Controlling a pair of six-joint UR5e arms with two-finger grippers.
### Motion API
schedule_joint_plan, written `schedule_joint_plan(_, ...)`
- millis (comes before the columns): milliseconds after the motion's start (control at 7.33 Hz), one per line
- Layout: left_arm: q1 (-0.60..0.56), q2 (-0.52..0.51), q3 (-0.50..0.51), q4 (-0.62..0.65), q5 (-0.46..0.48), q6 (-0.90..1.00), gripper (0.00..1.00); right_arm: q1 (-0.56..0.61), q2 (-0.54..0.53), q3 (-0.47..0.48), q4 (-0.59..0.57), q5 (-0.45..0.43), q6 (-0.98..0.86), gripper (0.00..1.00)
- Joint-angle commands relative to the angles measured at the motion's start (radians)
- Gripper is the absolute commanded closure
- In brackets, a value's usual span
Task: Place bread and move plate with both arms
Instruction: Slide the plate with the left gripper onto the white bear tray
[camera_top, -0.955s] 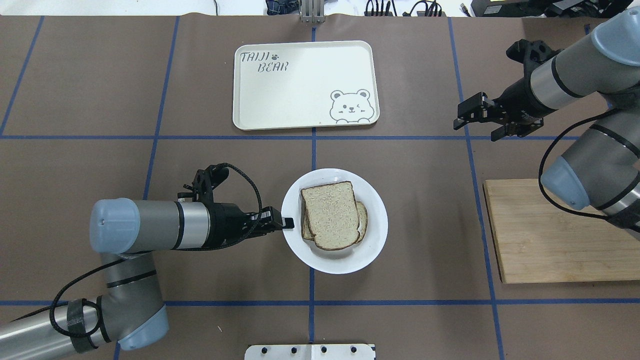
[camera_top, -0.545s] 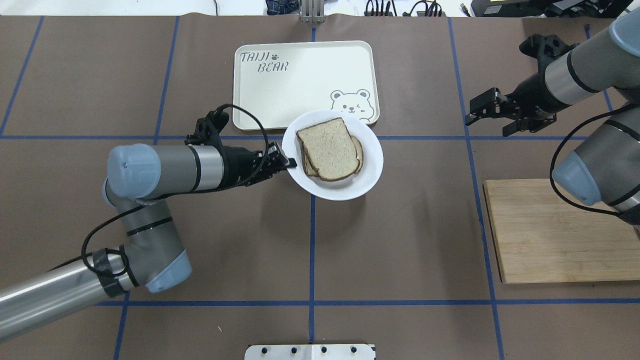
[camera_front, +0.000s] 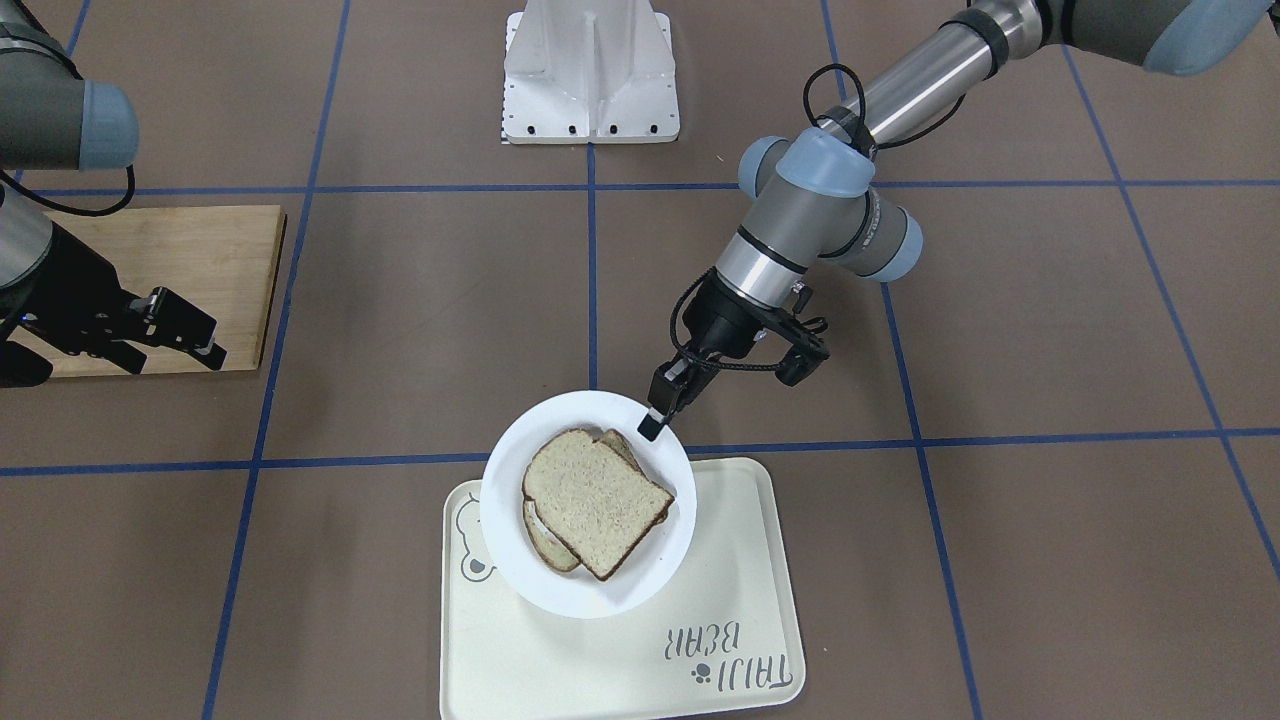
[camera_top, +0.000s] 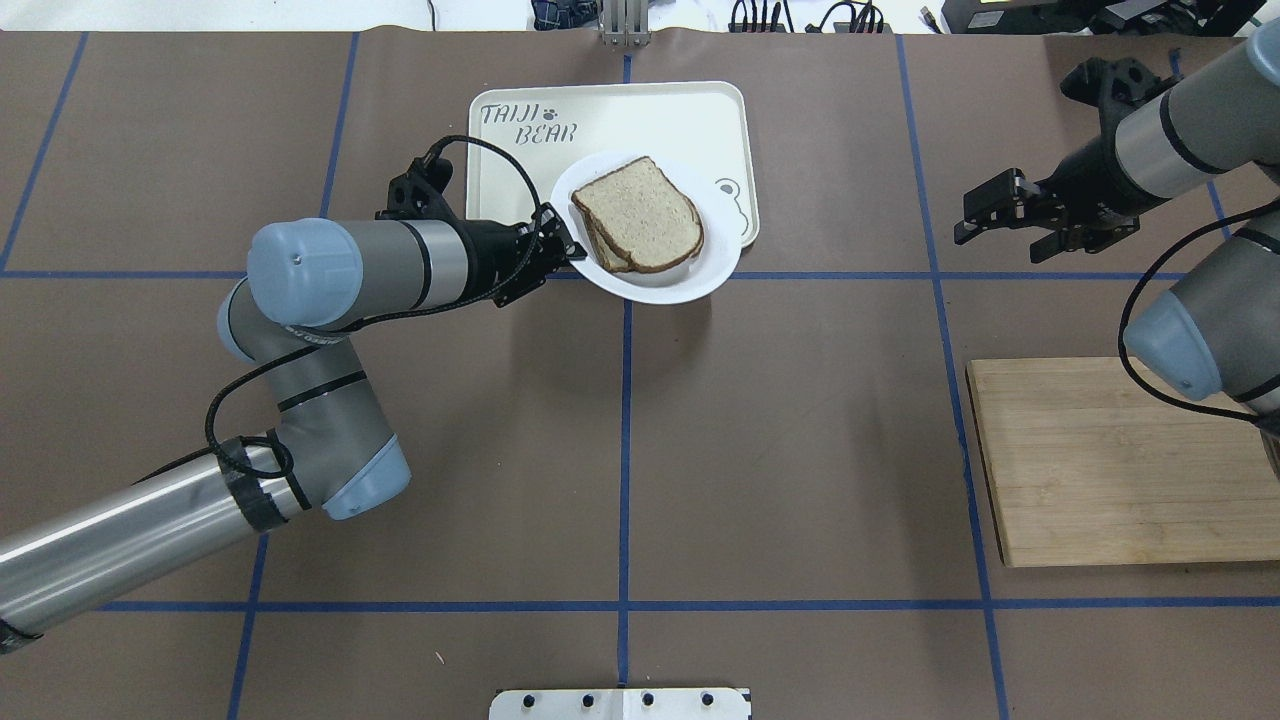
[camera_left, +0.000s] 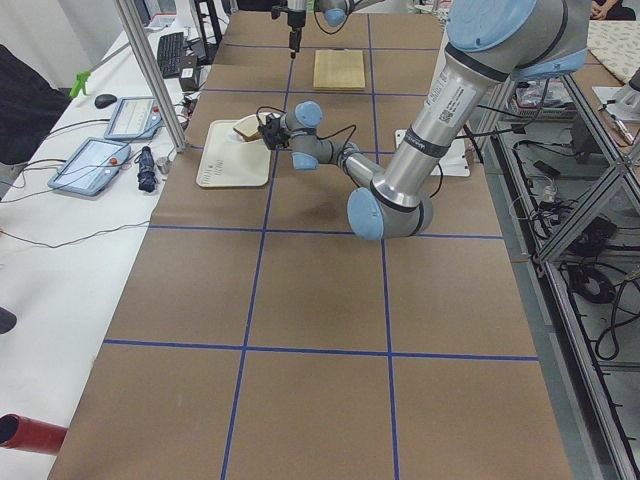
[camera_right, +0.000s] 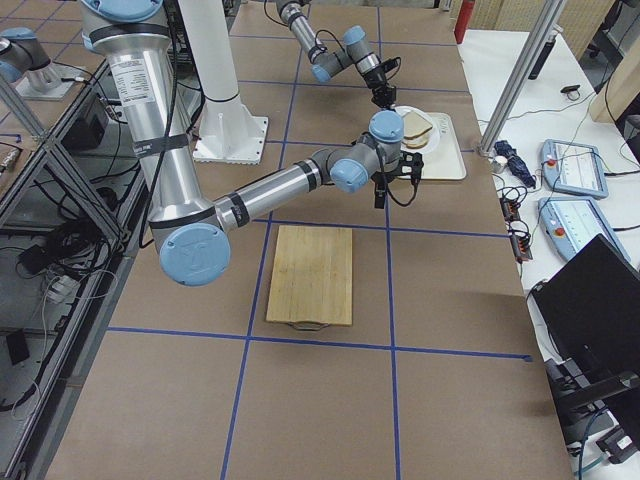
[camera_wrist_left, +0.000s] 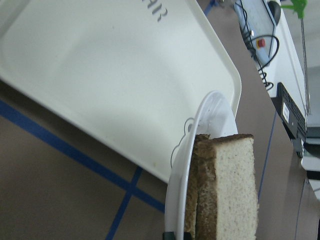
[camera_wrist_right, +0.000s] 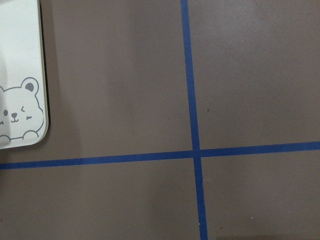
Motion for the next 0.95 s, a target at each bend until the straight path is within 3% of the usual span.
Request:
schedule_joint_plan(0, 0.003, -0.099, 0.169, 0.004, 0.122, -0.141, 1.00, 0.010, 0.002, -0.001, -0.004, 0.010, -0.006, 0.00)
schedule_joint_plan(409, 0.018, -0.122, 0.239, 0.004, 0.146, -0.144, 1.00, 0.010, 0.002, -0.001, -0.004, 0.010, -0.006, 0.00)
schedule_joint_plan(545, 0.020, -0.118, 0.239, 0.005, 0.148, -0.139, 0.42, 0.008, 0.002, -0.001, -0.004, 0.010, -0.006, 0.00)
schedule_joint_plan(682, 0.020, -0.112, 0.208, 0.057, 0.139, -0.114, 0.02, 0.010, 0.002, -0.003, -0.006, 0.010, -0.007, 0.00)
schedule_joint_plan(818, 0.015, -0.066, 0.091, 0.180, 0.070, 0.017, 0.01, 0.008, 0.000, -0.004, -0.014, 0.008, -0.013, 0.00)
